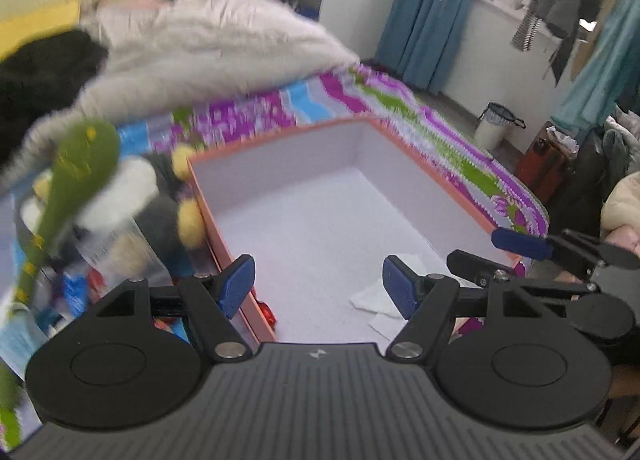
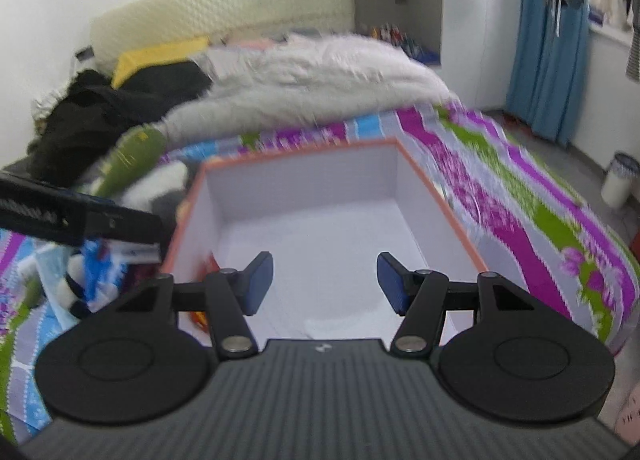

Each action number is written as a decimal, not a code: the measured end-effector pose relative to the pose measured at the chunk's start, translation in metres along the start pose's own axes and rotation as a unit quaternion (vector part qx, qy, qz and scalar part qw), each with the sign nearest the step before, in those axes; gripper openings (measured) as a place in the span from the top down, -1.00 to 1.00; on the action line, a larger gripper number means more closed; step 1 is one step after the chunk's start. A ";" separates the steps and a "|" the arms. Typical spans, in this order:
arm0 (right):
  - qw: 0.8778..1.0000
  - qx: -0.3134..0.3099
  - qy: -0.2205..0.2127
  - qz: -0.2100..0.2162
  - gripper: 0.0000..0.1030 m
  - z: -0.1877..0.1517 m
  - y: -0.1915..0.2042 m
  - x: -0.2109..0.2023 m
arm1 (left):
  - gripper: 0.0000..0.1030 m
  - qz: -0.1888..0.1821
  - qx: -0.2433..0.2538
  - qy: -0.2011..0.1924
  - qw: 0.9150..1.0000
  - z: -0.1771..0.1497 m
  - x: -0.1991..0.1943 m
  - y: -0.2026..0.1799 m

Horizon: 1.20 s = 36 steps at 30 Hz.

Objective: Organize soft objects
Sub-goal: 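Open both tools to drop the packet and wipe into the box, then move both open tools back toward the pile of items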

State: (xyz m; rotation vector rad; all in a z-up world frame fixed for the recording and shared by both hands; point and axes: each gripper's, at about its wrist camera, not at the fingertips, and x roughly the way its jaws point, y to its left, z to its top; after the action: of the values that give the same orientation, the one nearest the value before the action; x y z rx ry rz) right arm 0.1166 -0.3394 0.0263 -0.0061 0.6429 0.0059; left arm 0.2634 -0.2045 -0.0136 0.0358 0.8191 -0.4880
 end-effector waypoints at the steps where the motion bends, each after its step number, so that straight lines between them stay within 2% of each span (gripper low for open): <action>1: 1.000 -0.001 -0.007 0.004 -0.17 0.002 0.004 -0.005 | -0.46 0.006 0.008 -0.012 1.000 -0.001 -0.010 -0.002; 9: 0.998 -0.010 -0.047 0.036 -0.17 0.002 0.032 -0.033 | -0.46 0.017 0.017 -0.066 0.997 -0.017 -0.065 -0.005; 16: 0.996 -0.012 -0.059 0.062 -0.17 -0.005 0.057 -0.046 | -0.46 0.034 -0.004 -0.085 0.996 -0.039 -0.093 0.009; 27: 0.994 -0.025 -0.051 0.095 -0.17 -0.023 0.093 -0.050 | -0.46 0.053 -0.064 -0.092 0.992 -0.080 -0.120 0.048; 36: 0.993 -0.035 -0.030 0.113 -0.17 -0.043 0.121 -0.045 | -0.46 0.083 -0.109 -0.068 0.988 -0.128 -0.124 0.078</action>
State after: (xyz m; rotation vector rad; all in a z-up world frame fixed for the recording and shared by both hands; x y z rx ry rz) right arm 0.0538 -0.2190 0.0187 -0.0002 0.5794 0.2463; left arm 0.1368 -0.0574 -0.0260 -0.1298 0.7252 -0.2397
